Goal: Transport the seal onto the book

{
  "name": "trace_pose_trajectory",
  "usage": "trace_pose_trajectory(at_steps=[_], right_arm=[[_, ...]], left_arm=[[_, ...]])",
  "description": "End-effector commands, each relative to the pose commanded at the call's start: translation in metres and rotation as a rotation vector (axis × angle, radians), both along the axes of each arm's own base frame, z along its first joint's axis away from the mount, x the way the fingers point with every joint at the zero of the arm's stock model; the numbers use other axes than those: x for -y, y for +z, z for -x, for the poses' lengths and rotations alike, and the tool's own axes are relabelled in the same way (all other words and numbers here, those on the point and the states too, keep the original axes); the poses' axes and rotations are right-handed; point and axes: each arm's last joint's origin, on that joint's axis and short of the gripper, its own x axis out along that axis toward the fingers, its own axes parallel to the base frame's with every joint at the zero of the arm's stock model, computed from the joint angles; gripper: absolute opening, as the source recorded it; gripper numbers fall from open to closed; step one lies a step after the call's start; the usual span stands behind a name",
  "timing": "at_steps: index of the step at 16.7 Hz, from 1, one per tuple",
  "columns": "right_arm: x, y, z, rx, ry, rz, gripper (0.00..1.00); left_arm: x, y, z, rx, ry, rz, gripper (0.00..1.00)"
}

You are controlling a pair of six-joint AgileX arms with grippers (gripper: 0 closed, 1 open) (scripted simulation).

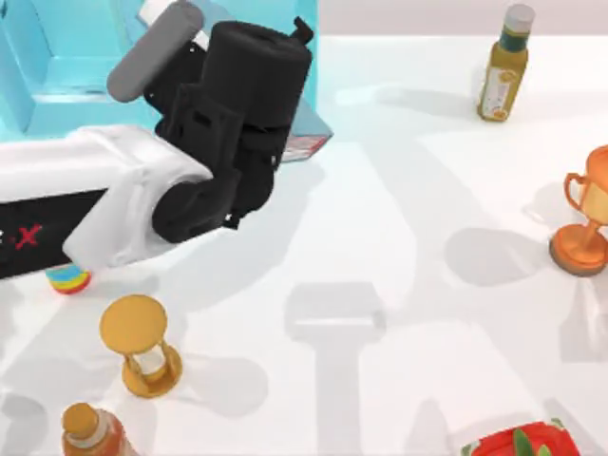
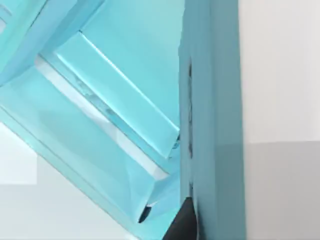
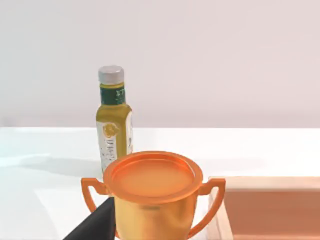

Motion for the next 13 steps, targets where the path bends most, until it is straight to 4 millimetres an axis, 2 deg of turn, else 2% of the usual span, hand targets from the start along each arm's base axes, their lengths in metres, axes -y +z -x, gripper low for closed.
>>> trace_pose_trajectory(at_steps=[4,7,10,13], right_arm=[[0.000,0.000,0.000,0.000,0.000,0.000,1.00],[0.000,0.000,0.000,0.000,0.000,0.000,1.00],[0.000,0.000,0.000,0.000,0.000,0.000,1.00],[0.000,0.000,0.000,0.000,0.000,0.000,1.00]], left_arm=[[0.064,-0.034,0.016,0.000,0.158,0.237,0.00],[0.104,-0.059,0.035,0.043,0.259,0.393,0.00],[0.134,-0.078,0.053,0.111,0.335,0.532,0.00],[0.154,-0.091,0.066,0.176,0.377,0.633,0.00]])
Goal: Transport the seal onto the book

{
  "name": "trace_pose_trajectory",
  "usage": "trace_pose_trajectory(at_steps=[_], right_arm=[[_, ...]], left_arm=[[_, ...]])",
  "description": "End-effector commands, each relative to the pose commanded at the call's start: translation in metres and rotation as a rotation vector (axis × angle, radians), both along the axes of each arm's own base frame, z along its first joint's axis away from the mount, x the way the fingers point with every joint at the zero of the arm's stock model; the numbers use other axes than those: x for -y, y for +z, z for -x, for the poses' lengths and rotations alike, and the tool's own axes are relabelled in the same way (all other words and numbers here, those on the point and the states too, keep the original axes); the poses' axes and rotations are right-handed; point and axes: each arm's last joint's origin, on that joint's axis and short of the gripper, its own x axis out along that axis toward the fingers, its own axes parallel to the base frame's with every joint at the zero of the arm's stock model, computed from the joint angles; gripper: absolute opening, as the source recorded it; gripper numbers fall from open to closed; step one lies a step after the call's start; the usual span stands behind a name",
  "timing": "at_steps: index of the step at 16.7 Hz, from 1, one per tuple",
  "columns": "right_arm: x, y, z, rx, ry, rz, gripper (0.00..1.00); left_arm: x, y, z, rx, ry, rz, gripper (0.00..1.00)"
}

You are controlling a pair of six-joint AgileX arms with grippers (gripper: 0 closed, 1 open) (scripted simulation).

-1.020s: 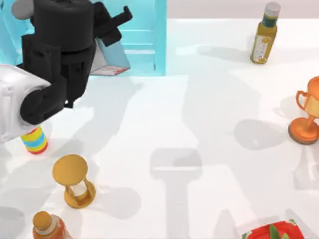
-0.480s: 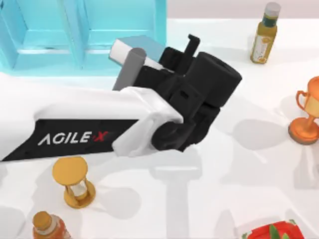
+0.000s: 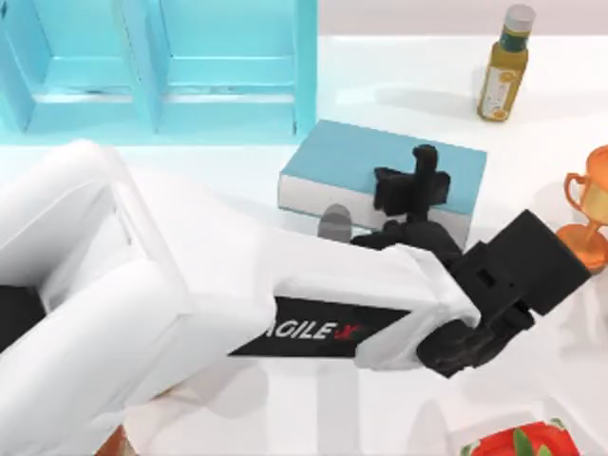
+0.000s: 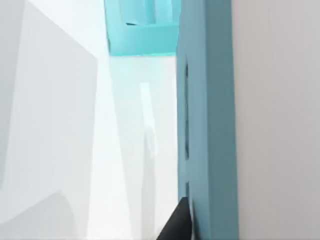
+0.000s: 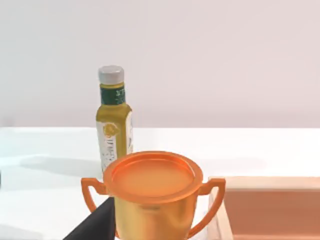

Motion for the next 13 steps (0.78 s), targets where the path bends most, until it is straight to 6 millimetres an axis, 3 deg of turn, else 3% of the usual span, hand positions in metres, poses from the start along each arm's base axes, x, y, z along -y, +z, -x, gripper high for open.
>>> trace_pose_trajectory(at_steps=[3,13], right_arm=[[0.0000,0.0000,0.0000,0.000,0.000,0.000,1.00],[0.0000,0.0000,0.0000,0.000,0.000,0.000,1.00]], left_arm=[[0.0093,-0.0063,0.0062,0.038,0.025,0.041,0.00],[0.0107,-0.0061,0.0116,0.041,0.027,0.044,0.00]])
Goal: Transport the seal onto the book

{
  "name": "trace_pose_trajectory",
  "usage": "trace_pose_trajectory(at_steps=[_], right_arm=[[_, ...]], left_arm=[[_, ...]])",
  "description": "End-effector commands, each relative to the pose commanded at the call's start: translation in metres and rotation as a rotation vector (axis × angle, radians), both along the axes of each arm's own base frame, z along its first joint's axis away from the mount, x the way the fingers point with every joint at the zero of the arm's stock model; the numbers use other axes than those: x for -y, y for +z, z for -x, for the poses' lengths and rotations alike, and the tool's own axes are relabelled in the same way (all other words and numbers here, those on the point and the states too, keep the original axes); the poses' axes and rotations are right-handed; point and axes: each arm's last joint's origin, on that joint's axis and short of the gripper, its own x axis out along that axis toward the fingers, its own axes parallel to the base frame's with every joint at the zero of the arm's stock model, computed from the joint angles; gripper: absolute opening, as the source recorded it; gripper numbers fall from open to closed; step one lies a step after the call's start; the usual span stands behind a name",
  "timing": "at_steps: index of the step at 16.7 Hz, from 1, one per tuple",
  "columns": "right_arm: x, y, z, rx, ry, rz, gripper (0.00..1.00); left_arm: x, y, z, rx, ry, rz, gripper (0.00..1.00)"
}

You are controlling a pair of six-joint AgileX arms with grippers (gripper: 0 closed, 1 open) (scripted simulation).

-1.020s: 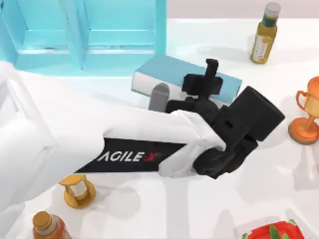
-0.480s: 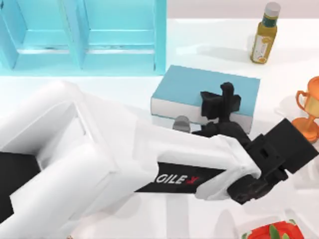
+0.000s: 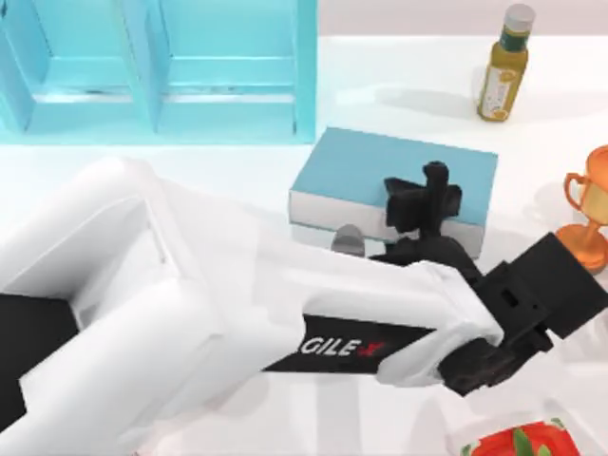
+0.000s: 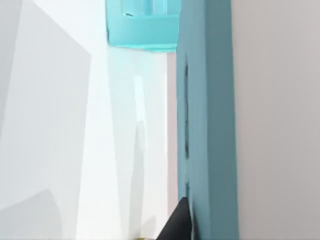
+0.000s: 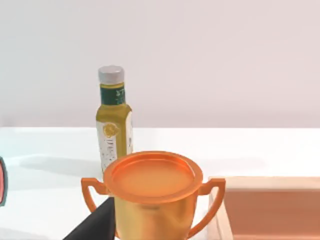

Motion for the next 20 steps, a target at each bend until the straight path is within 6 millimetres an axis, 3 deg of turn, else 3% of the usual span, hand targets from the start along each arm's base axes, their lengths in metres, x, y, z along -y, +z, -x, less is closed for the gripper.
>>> trace_pose_trajectory(at_steps=[4,10,13,20], right_arm=[[0.000,0.000,0.000,0.000,0.000,0.000,1.00],[0.000,0.000,0.000,0.000,0.000,0.000,1.00],[0.000,0.000,0.000,0.000,0.000,0.000,1.00],[0.000,0.000,0.000,0.000,0.000,0.000,1.00]], left_arm=[[-0.001,-0.004,-0.001,-0.006,0.002,-0.006,0.00],[-0.001,-0.032,-0.001,-0.006,0.002,-0.006,0.00],[-0.002,-0.033,-0.001,-0.006,0.002,-0.006,0.00],[-0.002,-0.033,-0.001,-0.006,0.002,-0.006,0.53]])
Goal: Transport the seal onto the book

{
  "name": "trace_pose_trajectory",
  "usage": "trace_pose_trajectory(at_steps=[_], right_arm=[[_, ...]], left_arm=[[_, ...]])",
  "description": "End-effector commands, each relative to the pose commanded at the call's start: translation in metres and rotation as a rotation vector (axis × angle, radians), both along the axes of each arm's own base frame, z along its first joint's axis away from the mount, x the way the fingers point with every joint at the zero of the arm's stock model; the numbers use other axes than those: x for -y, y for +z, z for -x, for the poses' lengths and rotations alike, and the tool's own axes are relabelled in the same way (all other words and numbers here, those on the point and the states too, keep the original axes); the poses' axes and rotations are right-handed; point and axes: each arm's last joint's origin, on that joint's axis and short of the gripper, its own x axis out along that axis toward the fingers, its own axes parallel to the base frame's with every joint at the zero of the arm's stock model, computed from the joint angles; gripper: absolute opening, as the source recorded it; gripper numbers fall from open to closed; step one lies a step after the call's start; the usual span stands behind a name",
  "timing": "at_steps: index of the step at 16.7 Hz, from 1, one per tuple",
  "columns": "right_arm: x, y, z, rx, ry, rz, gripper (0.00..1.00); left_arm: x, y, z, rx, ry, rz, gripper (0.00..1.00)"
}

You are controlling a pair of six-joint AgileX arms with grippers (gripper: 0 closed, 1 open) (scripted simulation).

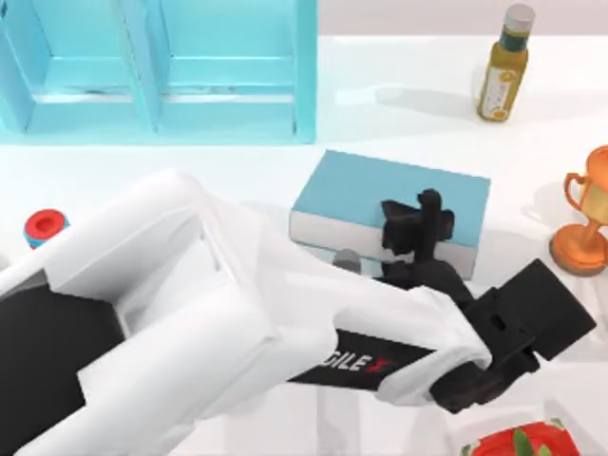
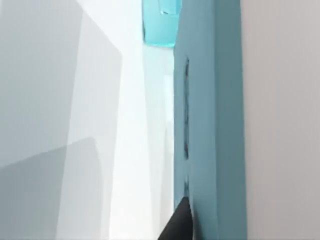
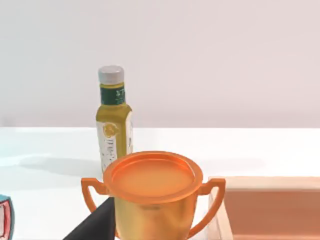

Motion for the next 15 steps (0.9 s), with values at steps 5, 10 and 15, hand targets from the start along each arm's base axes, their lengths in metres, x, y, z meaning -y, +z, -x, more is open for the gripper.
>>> trace_pose_trajectory(at_steps=[5,10,15], right_arm=[[0.0000,0.0000,0.0000,0.000,0.000,0.000,1.00],[0.0000,0.0000,0.0000,0.000,0.000,0.000,1.00],[0.0000,0.0000,0.0000,0.000,0.000,0.000,1.00]], left_arm=[[0.0000,0.0000,0.0000,0.000,0.000,0.000,0.90],[0.0000,0.0000,0.0000,0.000,0.000,0.000,1.00],[-0.0003,-0.0009,0.0004,-0.002,-0.001,-0.003,1.00]])
